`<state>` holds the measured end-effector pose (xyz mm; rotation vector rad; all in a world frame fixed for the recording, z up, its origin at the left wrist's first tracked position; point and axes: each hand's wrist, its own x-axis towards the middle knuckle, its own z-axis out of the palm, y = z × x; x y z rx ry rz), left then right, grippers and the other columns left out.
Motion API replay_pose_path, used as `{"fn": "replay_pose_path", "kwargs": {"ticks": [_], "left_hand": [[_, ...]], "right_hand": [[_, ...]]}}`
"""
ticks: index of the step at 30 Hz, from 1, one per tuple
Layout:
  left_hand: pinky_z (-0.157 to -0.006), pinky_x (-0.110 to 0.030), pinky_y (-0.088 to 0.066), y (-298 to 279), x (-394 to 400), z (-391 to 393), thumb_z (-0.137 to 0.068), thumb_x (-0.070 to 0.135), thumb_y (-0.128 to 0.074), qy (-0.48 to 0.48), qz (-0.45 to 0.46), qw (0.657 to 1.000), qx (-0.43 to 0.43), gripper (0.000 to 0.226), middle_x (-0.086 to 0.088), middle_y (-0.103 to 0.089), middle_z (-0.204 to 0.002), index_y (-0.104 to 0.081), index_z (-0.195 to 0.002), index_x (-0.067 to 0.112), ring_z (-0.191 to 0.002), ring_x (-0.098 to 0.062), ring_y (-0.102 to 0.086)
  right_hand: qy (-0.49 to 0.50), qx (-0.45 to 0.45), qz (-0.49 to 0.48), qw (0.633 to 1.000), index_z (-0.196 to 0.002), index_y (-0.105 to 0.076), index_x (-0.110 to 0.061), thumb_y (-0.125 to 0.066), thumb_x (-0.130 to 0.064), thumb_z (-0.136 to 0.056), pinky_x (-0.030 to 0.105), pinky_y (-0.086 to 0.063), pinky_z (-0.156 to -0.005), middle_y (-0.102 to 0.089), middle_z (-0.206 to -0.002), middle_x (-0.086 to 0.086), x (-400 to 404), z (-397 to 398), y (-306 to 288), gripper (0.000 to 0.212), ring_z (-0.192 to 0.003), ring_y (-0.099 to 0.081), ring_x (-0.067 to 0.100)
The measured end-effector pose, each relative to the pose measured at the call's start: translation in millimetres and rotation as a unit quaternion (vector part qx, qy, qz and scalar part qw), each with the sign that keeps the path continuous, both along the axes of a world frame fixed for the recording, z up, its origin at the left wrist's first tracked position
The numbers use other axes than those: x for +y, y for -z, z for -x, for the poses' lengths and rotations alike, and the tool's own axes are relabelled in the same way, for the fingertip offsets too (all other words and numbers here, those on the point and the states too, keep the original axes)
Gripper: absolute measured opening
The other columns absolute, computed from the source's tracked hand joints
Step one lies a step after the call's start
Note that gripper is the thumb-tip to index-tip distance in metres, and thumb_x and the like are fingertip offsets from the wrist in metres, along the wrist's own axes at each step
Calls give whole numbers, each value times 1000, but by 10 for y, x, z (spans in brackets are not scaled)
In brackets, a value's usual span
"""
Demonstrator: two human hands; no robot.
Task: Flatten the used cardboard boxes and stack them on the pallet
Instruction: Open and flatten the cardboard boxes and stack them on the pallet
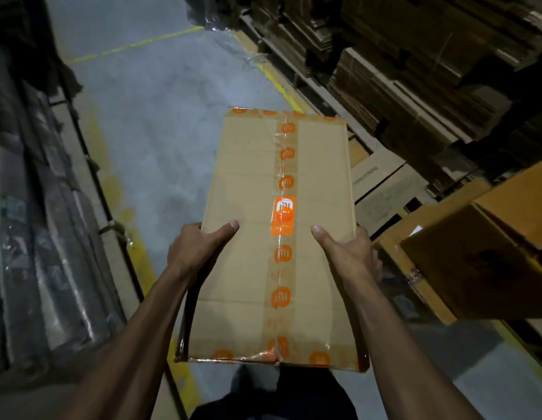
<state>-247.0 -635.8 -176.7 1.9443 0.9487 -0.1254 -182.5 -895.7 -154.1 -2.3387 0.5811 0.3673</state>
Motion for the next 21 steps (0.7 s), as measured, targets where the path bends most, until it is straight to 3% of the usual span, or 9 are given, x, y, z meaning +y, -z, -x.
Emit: {"fn": "replay_pose_path", "kwargs": {"ticks": [5,9,15,19,21], "left_hand": [[-86,-44,-58,145,171,735,-45,91,-70,-58,41,997,5,77,9,-76,-83,-76,-88,27,-86,-22,-72],[-86,-43,-58,270,150,1178,-52,86,-71,-87,53,995,3,67,13,-76,-86,-76,-91,31,-87,-19,-72],[-92,-43,-55,611,-13,1526,-51,90,-69,-131,56,990,23,74,12,-74,-94,-73,-94,30,-94,-20,-69],[-79,-35,-54,1067,-242,1626,-64,76,-74,-154,63,985,53,55,12,-71,-83,-72,-82,24,-84,-20,-68],[-75,-33,-52,1386,-322,1651,-60,81,-73,-161,64,983,66,63,8,-71,-83,-70,-82,23,-84,-23,-68]], "right_hand": [[-41,16,1,999,-136,-48,-22,-69,-77,-69,44,-41,-99,-60,-129,12,195,506,-17,89,-121,-54,37],[-75,27,19,997,-138,-47,-21,-68,-76,-73,46,-41,-100,-58,-134,12,277,744,61,88,-123,-52,38],[-121,45,33,991,-138,-47,-20,-66,-78,-73,45,-44,-97,-59,-132,11,224,866,420,88,-122,-54,35],[-151,69,37,985,-140,-46,-21,-64,-80,-73,45,-42,-99,-58,-136,11,66,855,948,91,-125,-53,36],[-165,80,39,982,-139,-47,-21,-63,-81,-72,46,-43,-98,-59,-133,12,-13,837,1283,91,-123,-54,36]]}}
